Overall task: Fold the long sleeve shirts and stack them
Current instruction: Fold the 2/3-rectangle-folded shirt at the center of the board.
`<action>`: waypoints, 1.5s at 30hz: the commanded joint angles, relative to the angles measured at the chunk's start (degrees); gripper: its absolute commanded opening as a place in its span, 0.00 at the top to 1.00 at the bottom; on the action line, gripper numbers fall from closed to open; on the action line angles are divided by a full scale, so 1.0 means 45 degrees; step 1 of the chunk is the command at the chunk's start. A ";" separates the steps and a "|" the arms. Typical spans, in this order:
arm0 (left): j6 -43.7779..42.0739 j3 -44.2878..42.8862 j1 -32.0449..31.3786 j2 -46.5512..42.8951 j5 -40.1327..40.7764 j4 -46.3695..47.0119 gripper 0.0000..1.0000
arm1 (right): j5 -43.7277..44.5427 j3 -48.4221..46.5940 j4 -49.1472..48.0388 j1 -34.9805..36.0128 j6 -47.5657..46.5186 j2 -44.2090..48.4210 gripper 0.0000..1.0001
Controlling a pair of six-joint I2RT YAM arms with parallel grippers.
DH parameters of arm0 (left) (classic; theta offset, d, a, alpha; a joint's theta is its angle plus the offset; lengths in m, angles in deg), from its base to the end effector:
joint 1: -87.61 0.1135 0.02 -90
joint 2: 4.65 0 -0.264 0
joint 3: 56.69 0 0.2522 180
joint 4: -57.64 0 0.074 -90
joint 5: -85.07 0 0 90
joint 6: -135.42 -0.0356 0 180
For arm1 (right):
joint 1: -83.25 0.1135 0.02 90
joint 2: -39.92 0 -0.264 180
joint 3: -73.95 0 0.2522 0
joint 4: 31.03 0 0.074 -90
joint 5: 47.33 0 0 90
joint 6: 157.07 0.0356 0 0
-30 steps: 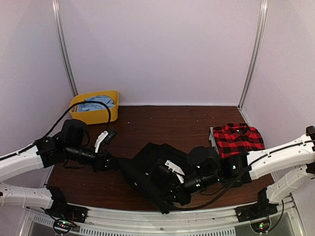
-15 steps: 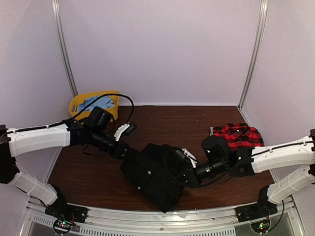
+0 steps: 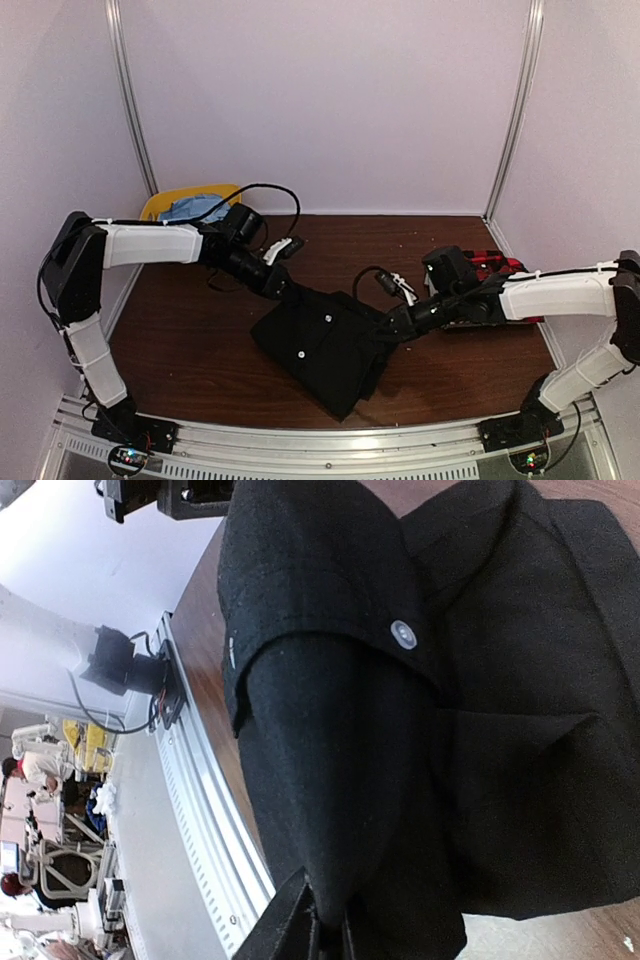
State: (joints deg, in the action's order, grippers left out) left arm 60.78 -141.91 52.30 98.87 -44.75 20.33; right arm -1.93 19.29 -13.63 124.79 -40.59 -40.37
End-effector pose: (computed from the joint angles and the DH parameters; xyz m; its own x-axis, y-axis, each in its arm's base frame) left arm 0.2956 -0.2373 0.2074 -0.8451 0.3493 -0.4047 0.5343 0.5291 -0.6592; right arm 0.1896 0.2014 0.1968 -0.8390 -0.3192 -0.4407 -0.5388 0.3741 0.7548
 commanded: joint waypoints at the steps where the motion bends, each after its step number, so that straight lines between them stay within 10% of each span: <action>1: -0.0032 -0.1159 0.0636 0.1075 -0.0107 0.0764 1.00 | -0.0797 -0.0226 0.1071 -0.1092 -0.0802 -0.0642 0.85; 21: 0.0711 -0.2225 0.0788 0.3341 -0.0303 0.1972 1.00 | 0.0702 -0.0582 0.0288 -0.1856 -0.0688 -0.1803 0.33; 26: 0.0982 -0.2178 0.0884 0.3429 -0.0238 0.2287 1.00 | 0.0196 -0.0734 -0.0215 -0.1694 -0.0768 -0.2330 0.44; 34: 0.1167 -0.2123 0.0932 0.3445 0.0360 0.2420 1.00 | -0.0027 -0.0904 -0.0505 -0.1832 -0.0695 -0.2521 0.98; 45: 0.1207 -0.2542 0.0952 0.3974 0.1641 0.2876 1.00 | 0.0162 -0.0923 -0.0752 -0.3061 -0.0662 -0.3456 1.00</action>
State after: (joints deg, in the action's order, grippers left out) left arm 65.98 -151.07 55.79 115.07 -41.40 29.62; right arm -1.85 16.08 -15.77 113.29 -43.34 -53.64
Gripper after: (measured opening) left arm 0.025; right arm 0.020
